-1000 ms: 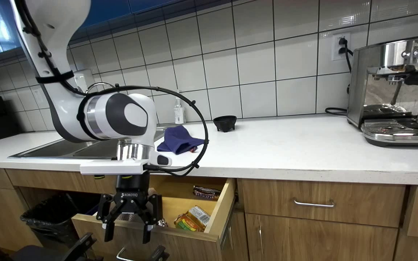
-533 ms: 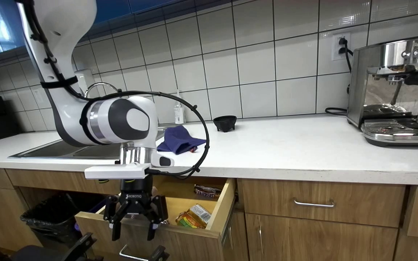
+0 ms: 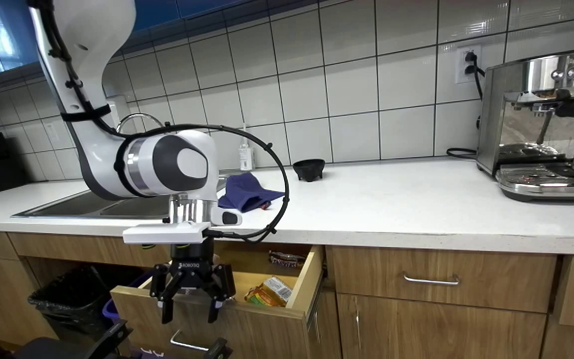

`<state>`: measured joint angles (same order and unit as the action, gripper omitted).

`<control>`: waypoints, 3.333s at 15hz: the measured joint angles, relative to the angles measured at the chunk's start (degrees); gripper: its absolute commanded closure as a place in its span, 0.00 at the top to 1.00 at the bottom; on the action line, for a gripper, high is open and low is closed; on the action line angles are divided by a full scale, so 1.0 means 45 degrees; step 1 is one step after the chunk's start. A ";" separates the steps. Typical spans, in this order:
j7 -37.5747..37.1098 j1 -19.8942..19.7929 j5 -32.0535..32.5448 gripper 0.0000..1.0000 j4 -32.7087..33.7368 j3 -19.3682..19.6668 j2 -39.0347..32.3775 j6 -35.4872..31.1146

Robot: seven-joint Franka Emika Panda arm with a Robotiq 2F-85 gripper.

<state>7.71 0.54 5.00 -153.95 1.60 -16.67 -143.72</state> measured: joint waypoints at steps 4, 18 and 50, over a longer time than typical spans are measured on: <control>-0.0014 -0.0002 -0.0006 1.00 0.0144 0.0000 -0.0055 -0.0241; -0.0153 -0.0005 -0.0088 1.00 0.0175 0.0018 -0.0370 -0.2807; -0.0158 -0.0239 -0.0431 1.00 -0.0028 -0.0509 -0.1019 -0.5818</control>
<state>7.00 -0.54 3.06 -154.07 -0.68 -21.25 -169.90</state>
